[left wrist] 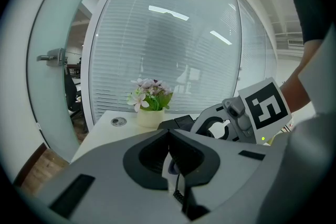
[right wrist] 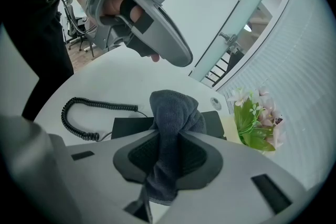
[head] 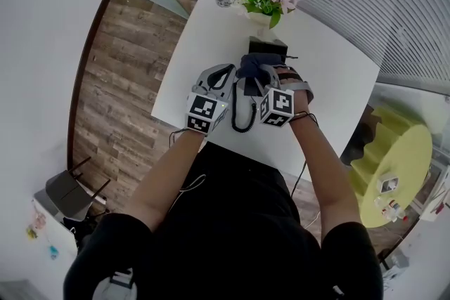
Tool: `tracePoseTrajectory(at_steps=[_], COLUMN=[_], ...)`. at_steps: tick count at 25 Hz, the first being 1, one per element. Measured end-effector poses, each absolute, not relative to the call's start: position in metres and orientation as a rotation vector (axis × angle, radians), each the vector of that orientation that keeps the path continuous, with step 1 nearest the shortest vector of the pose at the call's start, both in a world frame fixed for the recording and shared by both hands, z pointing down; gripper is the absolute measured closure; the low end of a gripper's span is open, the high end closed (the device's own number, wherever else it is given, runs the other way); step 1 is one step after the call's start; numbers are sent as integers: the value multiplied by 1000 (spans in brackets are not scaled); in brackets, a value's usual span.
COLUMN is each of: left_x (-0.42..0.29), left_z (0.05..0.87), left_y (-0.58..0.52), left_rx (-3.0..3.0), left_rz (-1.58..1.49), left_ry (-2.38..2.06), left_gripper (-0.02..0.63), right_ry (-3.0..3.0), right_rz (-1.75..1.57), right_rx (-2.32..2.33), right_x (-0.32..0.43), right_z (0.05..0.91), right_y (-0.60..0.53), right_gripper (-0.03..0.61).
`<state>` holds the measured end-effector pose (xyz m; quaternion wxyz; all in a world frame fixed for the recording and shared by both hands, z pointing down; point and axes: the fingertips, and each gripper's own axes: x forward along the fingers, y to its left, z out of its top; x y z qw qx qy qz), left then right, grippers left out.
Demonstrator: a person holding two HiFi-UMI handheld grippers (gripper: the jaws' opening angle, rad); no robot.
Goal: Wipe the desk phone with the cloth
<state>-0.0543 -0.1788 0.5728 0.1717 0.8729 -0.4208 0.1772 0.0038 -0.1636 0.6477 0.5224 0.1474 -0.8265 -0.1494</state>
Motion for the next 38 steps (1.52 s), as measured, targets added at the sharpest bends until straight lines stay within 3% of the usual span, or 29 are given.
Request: tracePoseTrajectory(at_steps=[38], left_x=[-46], left_z=[588], left_y=[-117], left_rx=[2455], left_rz=[554], left_ry=[-1172], left_gripper=[603], right_ry=[-1984], right_rz=[-217], right_rx=[214], right_x=[0], right_z=[682], right_y=[-60], right_gripper=[477])
